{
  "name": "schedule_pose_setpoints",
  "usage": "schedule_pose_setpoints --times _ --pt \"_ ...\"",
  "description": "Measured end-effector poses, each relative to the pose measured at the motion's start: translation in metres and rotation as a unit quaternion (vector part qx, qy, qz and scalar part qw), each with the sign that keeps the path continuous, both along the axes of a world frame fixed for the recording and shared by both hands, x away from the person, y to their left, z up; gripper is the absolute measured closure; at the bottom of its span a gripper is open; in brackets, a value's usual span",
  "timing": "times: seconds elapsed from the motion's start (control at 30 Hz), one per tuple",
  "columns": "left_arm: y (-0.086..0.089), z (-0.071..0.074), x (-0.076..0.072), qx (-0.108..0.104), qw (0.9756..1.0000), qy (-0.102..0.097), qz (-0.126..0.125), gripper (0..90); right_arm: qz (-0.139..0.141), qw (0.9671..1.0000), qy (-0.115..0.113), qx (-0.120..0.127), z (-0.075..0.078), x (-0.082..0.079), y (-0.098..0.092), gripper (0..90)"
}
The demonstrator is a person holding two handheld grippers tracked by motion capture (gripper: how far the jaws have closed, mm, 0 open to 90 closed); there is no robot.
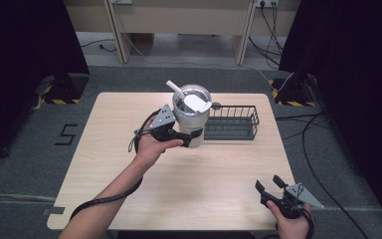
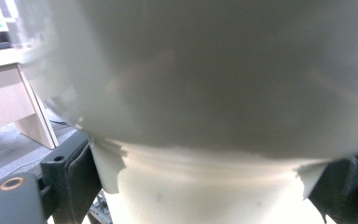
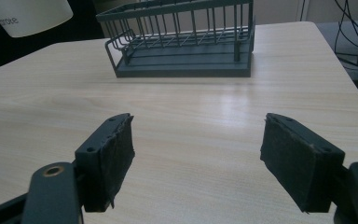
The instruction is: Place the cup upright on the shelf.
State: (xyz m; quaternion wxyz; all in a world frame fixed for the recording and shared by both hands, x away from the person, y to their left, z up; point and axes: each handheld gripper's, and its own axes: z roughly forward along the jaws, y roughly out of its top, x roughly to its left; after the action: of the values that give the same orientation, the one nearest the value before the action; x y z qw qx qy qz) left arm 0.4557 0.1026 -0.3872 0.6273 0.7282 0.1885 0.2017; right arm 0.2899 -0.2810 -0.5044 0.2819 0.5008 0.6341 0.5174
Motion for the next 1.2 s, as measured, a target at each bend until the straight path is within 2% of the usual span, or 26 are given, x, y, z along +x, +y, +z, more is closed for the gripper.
schedule_pose_setpoints --times 0.7,1.2 --pt "-0.027 0.011 0.020 -0.005 1.0000 -0.001 -0.008 10.5 0.001 1.0000 0.001 0.002 -0.001 0.000 -0.001 25.5" --pt "-0.042 0.016 0.038 -0.010 0.9999 0.003 -0.003 10.5 0.000 1.0000 0.002 0.004 -0.002 0.001 0.000 25.6"
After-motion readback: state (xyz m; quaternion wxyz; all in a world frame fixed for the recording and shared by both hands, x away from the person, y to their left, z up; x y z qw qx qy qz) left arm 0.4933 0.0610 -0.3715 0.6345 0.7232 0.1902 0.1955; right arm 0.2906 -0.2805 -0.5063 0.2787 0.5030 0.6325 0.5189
